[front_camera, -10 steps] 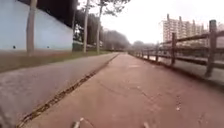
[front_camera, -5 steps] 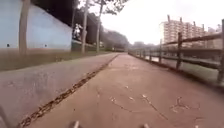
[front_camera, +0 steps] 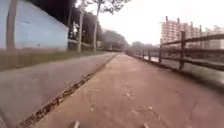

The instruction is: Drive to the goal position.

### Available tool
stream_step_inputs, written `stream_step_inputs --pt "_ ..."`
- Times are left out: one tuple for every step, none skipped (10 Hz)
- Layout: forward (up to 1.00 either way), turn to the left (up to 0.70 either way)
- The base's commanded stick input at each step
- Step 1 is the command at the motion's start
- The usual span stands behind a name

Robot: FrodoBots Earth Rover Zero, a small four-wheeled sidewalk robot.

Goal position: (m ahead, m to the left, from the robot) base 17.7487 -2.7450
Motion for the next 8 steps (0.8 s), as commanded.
stream_step_inputs --pt "0.7 0.0" --pt "0.7 0.0" --pt "0.7 0.0" --pt "0.7 0.0" --pt "0.7 0.0" --pt "0.7 0.0" --pt "0.7 -0.06" --pt "0.7 -0.27"
